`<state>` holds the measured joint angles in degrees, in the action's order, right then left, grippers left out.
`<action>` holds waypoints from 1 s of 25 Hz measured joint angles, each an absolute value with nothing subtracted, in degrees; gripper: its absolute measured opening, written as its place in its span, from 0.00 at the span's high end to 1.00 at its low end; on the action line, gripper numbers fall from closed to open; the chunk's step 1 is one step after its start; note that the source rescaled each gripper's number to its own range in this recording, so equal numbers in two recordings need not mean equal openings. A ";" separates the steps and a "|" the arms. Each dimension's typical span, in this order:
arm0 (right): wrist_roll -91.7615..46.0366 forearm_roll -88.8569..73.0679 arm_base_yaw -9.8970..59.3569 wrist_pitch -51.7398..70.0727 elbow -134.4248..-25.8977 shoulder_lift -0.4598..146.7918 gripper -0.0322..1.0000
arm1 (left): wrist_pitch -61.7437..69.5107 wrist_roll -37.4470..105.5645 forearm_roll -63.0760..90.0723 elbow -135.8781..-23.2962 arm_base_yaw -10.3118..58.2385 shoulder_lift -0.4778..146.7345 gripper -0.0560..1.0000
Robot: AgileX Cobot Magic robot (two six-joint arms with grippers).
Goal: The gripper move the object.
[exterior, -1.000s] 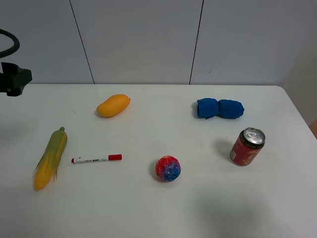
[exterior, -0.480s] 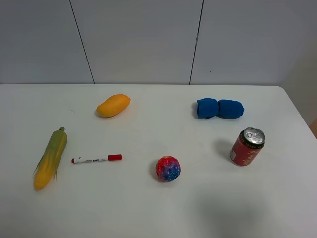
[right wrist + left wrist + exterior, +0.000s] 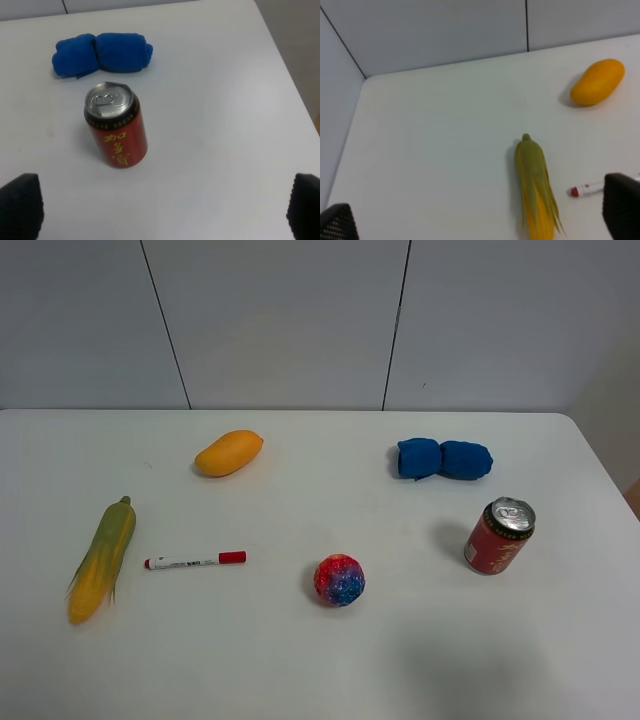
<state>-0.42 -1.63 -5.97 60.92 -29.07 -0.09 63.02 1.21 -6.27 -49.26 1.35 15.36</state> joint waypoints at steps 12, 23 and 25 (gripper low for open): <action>-0.42 -1.63 -5.97 60.92 -29.07 -0.09 0.00 | 62.05 2.35 -3.57 -35.21 -5.98 1.91 0.00; -0.42 -1.63 -5.97 60.92 -29.07 -0.09 0.00 | 60.78 2.75 1.23 -29.04 -10.21 -0.24 0.00; -0.42 -1.63 -5.97 60.92 -29.07 -0.09 0.00 | 60.63 2.75 1.23 -29.04 -10.21 -0.24 0.00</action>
<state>-0.42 -1.63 -5.97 60.92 -29.07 -0.09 60.63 2.75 1.23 -29.04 -10.21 -0.24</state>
